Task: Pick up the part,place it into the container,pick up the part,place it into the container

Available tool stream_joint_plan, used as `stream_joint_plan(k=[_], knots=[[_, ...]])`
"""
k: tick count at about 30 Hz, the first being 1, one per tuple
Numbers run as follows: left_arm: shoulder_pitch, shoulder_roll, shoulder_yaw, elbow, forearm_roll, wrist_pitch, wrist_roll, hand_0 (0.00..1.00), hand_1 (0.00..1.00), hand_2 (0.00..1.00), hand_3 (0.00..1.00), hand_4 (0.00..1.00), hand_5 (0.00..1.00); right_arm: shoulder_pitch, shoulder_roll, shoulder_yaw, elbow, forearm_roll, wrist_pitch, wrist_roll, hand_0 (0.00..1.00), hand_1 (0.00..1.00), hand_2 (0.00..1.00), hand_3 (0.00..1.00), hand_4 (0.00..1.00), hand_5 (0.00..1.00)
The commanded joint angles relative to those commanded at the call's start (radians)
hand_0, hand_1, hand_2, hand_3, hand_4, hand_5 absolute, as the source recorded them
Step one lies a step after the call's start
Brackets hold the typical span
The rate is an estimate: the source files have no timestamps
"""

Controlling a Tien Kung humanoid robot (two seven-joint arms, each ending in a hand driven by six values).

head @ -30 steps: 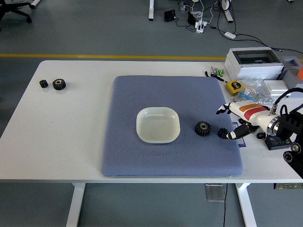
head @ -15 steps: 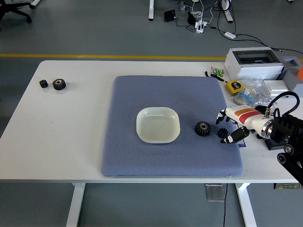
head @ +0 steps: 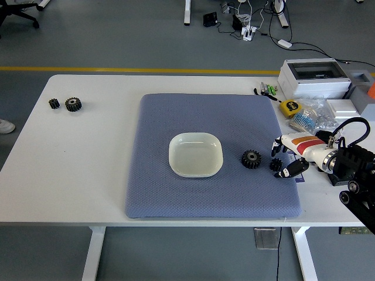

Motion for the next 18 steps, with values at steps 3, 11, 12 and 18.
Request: stream_joint_plan(k=[3,11,12,18], knots=[[-0.002,-0.001,0.000,0.000,0.000,0.000,0.000,0.711,0.671,0.672,0.567,0.602,0.571,0.004,0.006,-0.004,-0.014,0.002,-0.007,-0.002,0.335,0.496,0.544,0.521,0.924,0.207],[0.000,-0.003,0.001,0.000,0.000,-0.001,0.003,0.711,0.672,0.672,0.567,0.603,0.572,0.011,0.012,-0.016,-0.034,0.019,-0.013,-0.007,0.288,0.461,0.515,0.518,0.841,0.222],[0.000,-0.003,0.001,0.000,0.001,0.000,0.003,0.711,0.672,0.671,0.567,0.602,0.571,0.011,0.012,-0.018,-0.034,0.019,-0.015,-0.007,0.205,0.422,0.492,0.517,0.777,0.237],[-0.003,-0.003,0.002,0.000,0.000,-0.001,0.003,0.711,0.671,0.671,0.567,0.603,0.571,0.012,0.016,-0.027,-0.040,0.020,-0.030,-0.002,0.158,0.370,0.457,0.513,0.739,0.240]])
